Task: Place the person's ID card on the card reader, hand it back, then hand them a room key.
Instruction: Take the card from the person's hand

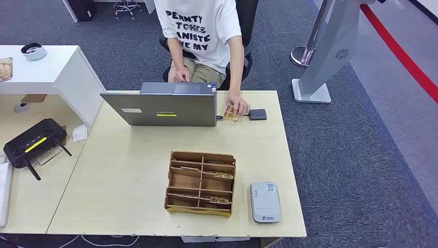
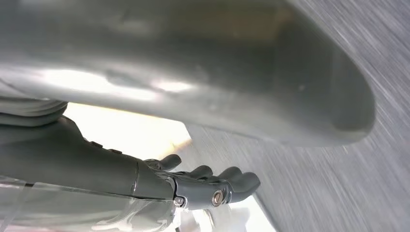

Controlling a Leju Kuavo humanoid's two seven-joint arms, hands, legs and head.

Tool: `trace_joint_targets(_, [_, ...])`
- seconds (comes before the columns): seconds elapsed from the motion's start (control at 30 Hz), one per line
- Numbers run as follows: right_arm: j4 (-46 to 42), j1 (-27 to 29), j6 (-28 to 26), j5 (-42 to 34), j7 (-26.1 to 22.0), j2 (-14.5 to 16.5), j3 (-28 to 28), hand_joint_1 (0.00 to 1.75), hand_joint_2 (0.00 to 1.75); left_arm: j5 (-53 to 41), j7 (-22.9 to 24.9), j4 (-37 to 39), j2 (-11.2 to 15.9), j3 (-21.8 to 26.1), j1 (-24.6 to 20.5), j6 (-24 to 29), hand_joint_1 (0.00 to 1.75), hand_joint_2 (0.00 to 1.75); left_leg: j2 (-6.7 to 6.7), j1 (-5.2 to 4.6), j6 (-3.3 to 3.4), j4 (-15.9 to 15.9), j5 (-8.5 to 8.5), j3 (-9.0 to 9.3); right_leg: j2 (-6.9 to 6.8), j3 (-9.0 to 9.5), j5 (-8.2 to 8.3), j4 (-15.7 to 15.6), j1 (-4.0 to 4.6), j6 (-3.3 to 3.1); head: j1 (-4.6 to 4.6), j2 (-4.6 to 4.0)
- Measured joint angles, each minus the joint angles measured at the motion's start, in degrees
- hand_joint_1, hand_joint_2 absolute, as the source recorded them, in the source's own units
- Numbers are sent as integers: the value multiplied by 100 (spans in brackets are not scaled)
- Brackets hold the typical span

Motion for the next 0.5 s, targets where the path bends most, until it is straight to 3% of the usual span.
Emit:
trace_joint_targets(0.07, [106,-36,-65,9,-651,-109,-60,0,0,41,-24,9,-5,0,1,11,0,0,1,-4,1,0,0,0,0,-1,0,0,-5,0,-1,0])
trace_joint_targets(0.23, [594,-235,-151,-604,-4070,-853,-440,0,0,174,-144,29,-35,0,7,29,0,0,-1,-24,16,2,-2,0,-4,2,2,-1,-21,8,4,0])
trace_joint_targets(0.3, [577,-282,-151,-843,-5095,-1111,-593,0,0,216,-182,34,-46,0,13,26,0,0,-2,-25,24,1,0,-15,-6,6,4,2,-27,11,3,0])
trace_joint_targets(0.33, [382,-275,-147,-685,-5312,-1156,-760,0,0,234,-198,36,-55,1,14,21,0,0,-2,-19,26,-1,1,-28,-5,9,5,4,-25,13,4,0])
trace_joint_targets(0.4, [-609,-201,-129,391,-5042,-930,-1421,0,0,260,-216,48,-77,1,14,8,0,0,16,7,17,-3,-4,-53,8,11,11,1,-4,4,11,0])
trace_joint_targets(0.5, [-2889,-64,-110,3663,-4299,-98,-2709,0,0,274,-234,65,-109,-2,-7,-15,0,0,22,4,8,3,0,-42,13,-5,10,-6,5,2,-10,0])
